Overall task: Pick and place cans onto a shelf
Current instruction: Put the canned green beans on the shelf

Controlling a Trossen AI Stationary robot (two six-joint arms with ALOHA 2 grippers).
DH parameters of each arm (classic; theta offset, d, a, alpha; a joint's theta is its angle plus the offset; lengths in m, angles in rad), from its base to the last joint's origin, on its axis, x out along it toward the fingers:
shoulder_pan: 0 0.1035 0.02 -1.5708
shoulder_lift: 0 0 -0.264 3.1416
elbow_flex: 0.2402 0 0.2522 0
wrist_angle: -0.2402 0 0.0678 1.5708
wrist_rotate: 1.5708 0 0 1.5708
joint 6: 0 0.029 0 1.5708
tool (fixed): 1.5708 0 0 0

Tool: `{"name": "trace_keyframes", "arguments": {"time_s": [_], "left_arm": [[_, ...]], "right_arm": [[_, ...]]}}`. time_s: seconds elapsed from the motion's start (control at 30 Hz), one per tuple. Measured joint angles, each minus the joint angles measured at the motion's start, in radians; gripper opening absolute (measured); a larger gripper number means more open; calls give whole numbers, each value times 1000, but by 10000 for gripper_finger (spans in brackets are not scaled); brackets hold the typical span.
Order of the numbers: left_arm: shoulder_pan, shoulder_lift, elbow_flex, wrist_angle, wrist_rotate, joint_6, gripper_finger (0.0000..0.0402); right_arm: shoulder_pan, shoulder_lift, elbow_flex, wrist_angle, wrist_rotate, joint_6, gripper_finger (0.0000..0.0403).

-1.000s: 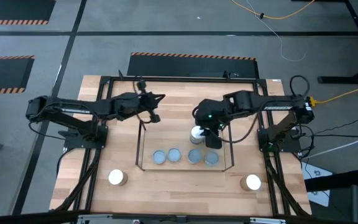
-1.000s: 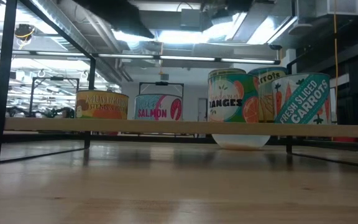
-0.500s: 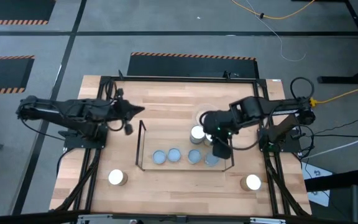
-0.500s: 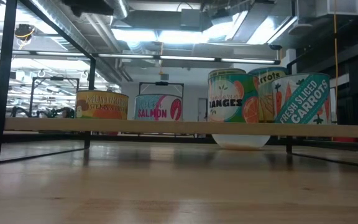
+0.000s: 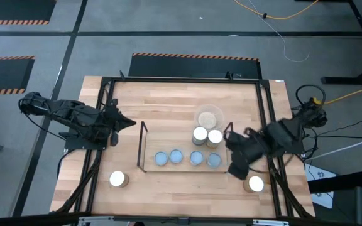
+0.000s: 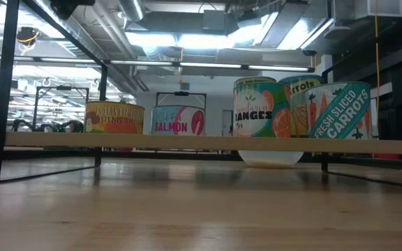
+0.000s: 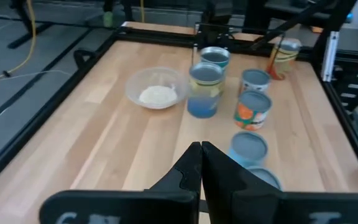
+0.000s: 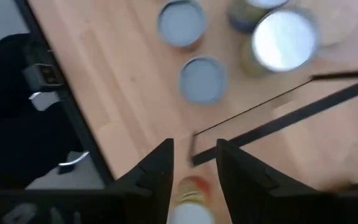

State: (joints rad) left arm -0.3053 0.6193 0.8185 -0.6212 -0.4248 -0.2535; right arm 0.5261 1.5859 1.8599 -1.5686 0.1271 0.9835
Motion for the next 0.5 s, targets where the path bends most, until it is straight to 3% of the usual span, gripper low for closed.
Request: {"name": "trace_keyframes", "arguments": {"time_s": [0.17, 0.3, 0.5], "left_arm": [[-33, -7, 0, 0, 1, 0, 3], [-52, -6, 0, 0, 1, 0, 3], [-62, -4, 0, 0, 1, 0, 3]], "right_arm": [[135, 5, 0, -4, 23, 253, 124], [241, 13, -1, -2, 126, 488, 124], [352, 56, -1, -1, 140, 682, 124]]}}
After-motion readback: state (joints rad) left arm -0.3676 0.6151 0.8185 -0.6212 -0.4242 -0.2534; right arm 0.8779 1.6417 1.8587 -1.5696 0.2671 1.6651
